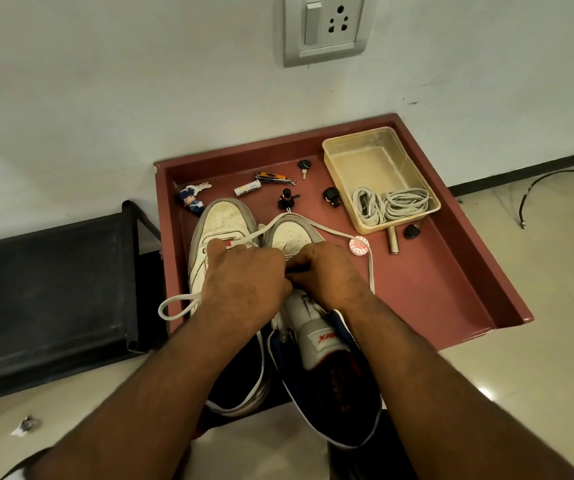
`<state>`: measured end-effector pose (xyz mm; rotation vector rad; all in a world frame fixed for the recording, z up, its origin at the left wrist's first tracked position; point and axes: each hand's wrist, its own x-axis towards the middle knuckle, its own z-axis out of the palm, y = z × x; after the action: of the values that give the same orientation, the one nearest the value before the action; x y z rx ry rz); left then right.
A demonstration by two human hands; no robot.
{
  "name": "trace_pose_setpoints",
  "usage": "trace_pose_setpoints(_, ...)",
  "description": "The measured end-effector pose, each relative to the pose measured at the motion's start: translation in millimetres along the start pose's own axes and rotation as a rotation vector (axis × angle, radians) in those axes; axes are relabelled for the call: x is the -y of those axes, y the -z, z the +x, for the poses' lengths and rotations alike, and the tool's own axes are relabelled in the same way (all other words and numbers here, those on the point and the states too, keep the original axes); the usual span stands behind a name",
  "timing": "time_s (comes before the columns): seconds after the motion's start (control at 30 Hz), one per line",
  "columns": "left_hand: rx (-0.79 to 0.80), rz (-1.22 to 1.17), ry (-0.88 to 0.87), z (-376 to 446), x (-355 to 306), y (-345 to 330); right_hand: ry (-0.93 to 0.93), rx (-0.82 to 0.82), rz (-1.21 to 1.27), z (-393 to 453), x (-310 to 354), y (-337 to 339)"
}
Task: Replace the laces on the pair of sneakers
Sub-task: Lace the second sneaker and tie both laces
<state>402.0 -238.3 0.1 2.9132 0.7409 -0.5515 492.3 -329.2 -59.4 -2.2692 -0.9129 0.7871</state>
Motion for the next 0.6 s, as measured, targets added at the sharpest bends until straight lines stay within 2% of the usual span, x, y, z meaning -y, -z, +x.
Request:
trace_pose_setpoints(0.07,-0.03,-0.024,0.042,0.3,0.7,-2.5,0.002,0.006,-0.022,2.1,1.1,1.1)
trace_pose_setpoints(0.17,-0.071,-0.06,0.082,0.0,1.5,-4.3,0.037,0.107,-0.09,-1.6,8.2,17.1)
trace_pose_setpoints(0.27,-0.078,-0.093,0.113,0.9,2.8,-4.1,0.092,0.185,-0.317,-18.4,22.3,37.3)
trace_pose_setpoints(0.37,-0.121,-0.147,0.131,0.5,4.2,-4.3,0.172,0.21,-0.496,-61.0,46.6,57.3)
trace_pose_setpoints(0.47,-0.161,-0.185,0.154,2.5,3.9,-5.4,0.231,0.311,-0.616,-118.2,67.3,61.9)
trace_pose_setpoints(0.6,-0.212,-0.194,0.175,-1.1,1.8,-8.4,0.338,0.395,-0.629,-186.1,75.7,32.0)
